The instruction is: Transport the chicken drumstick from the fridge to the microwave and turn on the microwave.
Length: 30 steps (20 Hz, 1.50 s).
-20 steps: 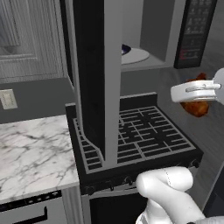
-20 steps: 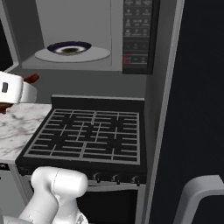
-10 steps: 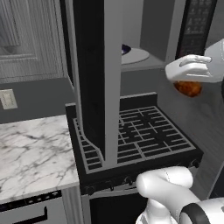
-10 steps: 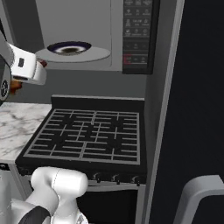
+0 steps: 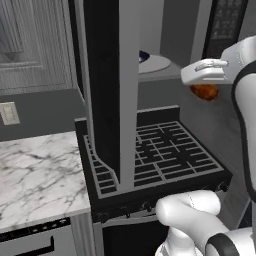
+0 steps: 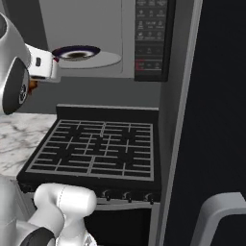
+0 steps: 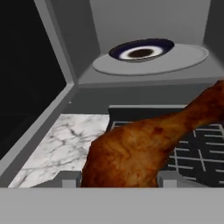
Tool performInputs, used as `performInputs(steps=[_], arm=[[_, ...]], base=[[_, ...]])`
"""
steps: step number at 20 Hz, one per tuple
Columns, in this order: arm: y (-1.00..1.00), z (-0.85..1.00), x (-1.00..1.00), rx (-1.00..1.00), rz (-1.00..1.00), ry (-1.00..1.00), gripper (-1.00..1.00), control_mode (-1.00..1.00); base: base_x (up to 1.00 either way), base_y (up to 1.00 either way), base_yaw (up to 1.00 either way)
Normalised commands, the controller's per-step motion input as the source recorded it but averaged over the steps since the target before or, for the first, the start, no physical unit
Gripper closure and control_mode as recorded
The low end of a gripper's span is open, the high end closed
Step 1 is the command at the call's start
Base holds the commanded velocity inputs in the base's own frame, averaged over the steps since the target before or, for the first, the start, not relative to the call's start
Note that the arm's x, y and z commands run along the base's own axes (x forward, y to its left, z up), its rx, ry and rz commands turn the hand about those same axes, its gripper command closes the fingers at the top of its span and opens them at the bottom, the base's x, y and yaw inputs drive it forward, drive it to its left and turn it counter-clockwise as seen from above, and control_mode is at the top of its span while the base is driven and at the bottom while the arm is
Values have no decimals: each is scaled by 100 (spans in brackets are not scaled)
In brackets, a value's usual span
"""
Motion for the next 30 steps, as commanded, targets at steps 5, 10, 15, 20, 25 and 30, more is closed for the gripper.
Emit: performInputs(steps=[5, 10, 15, 20, 25, 30], arm=[[2, 10, 44, 0, 2, 0, 100, -100], [11, 20, 47, 0, 0, 15, 100, -100], [8, 12, 50, 0, 0, 14, 100, -100], [2, 0, 55, -1, 0, 0, 100, -100], [11, 1, 51, -1, 0, 0, 100, -100], [24, -1, 47, -3, 0, 0, 100, -100]], base=[[0, 0, 0], [0, 0, 0], [0, 0, 0], [0, 0, 0], [0, 0, 0], [0, 0, 0]])
